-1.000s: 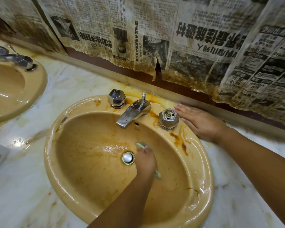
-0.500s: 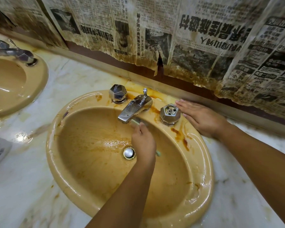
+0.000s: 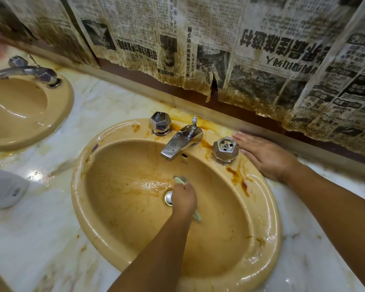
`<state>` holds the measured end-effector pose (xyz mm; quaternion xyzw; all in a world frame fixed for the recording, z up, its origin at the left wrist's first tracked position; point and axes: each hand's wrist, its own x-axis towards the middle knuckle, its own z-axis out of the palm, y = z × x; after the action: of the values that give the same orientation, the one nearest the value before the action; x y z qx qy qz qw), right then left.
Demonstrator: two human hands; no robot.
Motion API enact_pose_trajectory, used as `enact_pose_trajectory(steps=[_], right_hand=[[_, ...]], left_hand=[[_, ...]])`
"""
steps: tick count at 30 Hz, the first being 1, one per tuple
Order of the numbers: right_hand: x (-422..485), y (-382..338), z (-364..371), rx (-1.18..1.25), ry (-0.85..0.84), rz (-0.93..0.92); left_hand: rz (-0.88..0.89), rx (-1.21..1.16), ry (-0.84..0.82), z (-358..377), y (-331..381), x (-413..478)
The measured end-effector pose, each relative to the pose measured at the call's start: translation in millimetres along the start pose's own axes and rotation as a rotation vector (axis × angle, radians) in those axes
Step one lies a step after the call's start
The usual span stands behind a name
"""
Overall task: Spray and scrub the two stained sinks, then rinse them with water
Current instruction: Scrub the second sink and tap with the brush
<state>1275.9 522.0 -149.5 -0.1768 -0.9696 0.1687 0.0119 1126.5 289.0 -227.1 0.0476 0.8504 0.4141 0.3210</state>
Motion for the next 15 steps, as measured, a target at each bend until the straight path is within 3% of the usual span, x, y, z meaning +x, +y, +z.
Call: enact_pose_trajectory(steps=[2, 5, 8, 11, 15], right_hand=[[-1, -1, 0, -0.008, 0.006, 0.0], [-2, -2, -1, -0.007, 0.007, 0.008], [-1, -3, -1, -0.012, 0.013, 0.007], [-2, -3, 0, -0.009, 0.006, 0.013], [-2, -1, 1, -0.003, 0.021, 0.004]], left_hand=[[-0.017, 0.02, 0.057, -8, 5, 11], [0.09, -0.156, 0.201, -15, 37, 20], [0.204, -0.01, 0.106, -12, 25, -1], [0.101, 0.192, -0.036, -15, -8, -3], [0.125, -0.017, 0.138, -31, 26, 18]])
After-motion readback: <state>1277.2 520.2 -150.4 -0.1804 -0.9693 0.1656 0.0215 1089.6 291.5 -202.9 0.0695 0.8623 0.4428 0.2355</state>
